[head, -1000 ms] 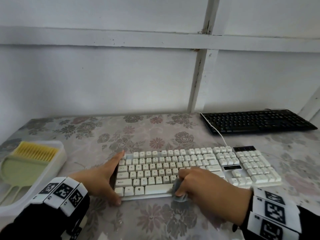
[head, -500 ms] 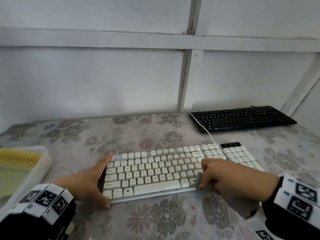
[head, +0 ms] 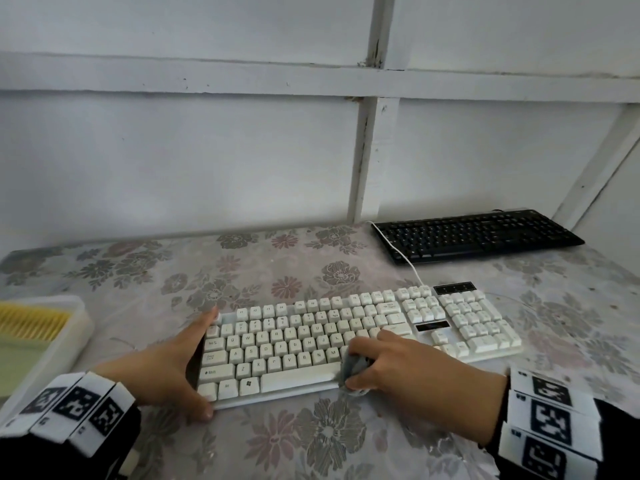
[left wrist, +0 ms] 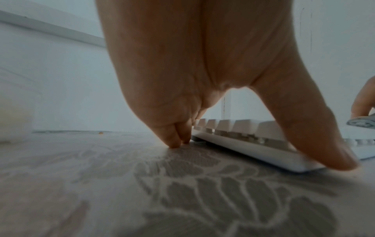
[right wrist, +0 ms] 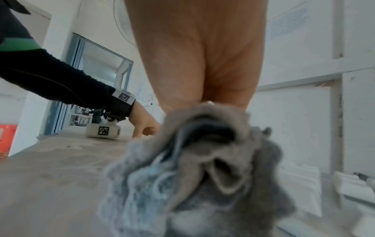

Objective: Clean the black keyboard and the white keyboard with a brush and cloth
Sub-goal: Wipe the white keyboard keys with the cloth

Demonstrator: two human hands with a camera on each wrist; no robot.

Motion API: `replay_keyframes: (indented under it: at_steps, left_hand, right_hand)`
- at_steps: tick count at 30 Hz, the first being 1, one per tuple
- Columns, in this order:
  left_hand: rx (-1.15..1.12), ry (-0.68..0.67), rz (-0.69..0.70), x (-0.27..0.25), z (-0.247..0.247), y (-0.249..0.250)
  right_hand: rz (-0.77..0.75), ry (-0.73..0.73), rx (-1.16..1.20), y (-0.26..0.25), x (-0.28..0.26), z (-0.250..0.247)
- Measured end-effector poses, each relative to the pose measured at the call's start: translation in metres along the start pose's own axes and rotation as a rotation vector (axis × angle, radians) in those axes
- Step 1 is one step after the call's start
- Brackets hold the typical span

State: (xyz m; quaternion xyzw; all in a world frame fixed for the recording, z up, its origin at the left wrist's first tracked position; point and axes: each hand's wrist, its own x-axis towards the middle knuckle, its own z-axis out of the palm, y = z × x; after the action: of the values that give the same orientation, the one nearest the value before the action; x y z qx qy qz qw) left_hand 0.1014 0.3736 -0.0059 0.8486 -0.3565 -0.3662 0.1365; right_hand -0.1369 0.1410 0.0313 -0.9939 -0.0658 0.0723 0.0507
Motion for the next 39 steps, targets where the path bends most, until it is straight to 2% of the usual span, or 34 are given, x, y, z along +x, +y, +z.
replay_keyframes:
  at_steps: [7, 14, 19, 23, 27, 30, 39]
  left_hand:
    - [-0.011, 0.0, 0.009, 0.0, 0.0, 0.001]
    - [-0.016, 0.008, 0.006, -0.002, 0.0, 0.003]
    - [-0.024, -0.001, 0.009, -0.003, 0.0, 0.004]
    - [-0.027, -0.009, 0.005, -0.004, -0.001, 0.006]
    - [-0.033, -0.019, 0.018, -0.004, -0.002, 0.005]
    - [-0.031, -0.022, 0.02, -0.004, -0.003, 0.006]
    - [-0.052, -0.012, 0.018, -0.002, -0.002, 0.005]
  right_hand:
    - [0.118, -0.049, -0.057, 0.014, -0.023, 0.0]
    - [0.252, -0.178, 0.076, 0.042, -0.04, -0.035]
    - [0.146, -0.087, 0.188, 0.03, -0.02, -0.039]
    - [0.035, -0.06, 0.089, 0.02, -0.011, -0.011]
    - [0.108, 0.017, 0.041, 0.027, -0.021, 0.004]
    - [0.101, 0.045, 0.041, 0.032, -0.025, 0.008]
    - [0.198, 0.024, 0.05, 0.049, -0.039, 0.008]
